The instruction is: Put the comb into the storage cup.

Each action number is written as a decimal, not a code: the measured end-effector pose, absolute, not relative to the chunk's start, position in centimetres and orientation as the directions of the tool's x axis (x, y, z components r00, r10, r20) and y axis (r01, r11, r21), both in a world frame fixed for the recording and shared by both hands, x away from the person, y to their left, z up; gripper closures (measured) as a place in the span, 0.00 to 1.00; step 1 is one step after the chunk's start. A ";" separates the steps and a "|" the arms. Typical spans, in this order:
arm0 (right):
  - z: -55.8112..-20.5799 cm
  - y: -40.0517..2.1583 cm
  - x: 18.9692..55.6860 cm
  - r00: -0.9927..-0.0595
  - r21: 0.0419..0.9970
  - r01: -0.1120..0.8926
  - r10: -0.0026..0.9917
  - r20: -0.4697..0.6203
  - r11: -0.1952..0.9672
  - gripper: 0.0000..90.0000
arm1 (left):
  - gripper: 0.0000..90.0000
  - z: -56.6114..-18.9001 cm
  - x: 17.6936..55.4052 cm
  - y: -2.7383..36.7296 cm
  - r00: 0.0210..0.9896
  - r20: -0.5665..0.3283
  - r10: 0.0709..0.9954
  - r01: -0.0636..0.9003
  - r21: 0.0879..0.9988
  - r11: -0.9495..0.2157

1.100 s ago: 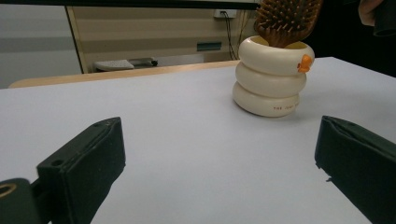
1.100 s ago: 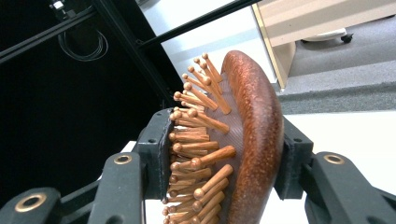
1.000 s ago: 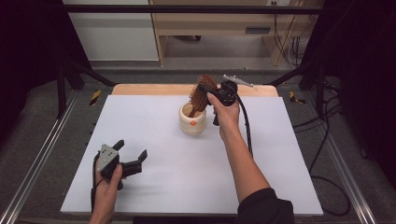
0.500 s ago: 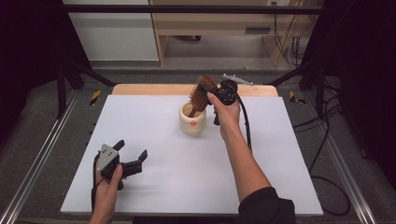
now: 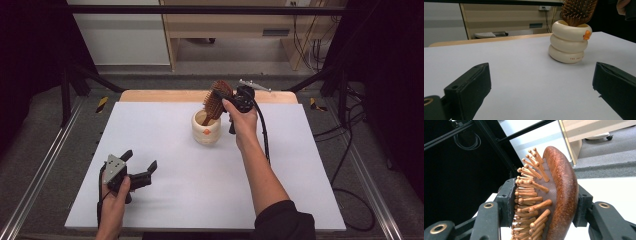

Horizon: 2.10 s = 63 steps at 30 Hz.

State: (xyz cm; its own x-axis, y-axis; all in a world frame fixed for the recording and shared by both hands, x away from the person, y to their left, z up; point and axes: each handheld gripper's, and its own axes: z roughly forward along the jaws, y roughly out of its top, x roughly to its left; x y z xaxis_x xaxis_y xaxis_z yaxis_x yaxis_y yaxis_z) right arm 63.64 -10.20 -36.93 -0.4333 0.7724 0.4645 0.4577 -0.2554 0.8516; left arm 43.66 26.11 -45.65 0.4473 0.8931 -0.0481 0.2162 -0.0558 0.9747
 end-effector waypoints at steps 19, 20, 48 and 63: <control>-37.0 -10.5 63.7 -0.438 0.848 0.466 0.768 0.467 -0.251 0.50 | 0.02 -45.6 43.6 26.3 0.445 -0.051 0.894 0.216 0.975 -0.052; -37.0 -10.5 63.7 -0.438 0.848 0.466 0.768 0.467 -0.250 0.50 | 0.02 -45.6 43.6 26.3 0.444 -0.052 0.894 0.216 0.975 -0.051; -37.0 -10.5 63.8 -0.439 0.843 0.469 0.758 0.482 -0.265 0.38 | 0.02 -45.6 43.6 26.4 0.444 -0.054 0.894 0.214 0.976 -0.048; -36.6 -10.2 63.6 -0.439 0.857 0.449 0.774 0.457 -0.252 0.27 | 0.02 -45.6 43.6 26.5 0.440 -0.058 0.896 0.215 0.976 -0.042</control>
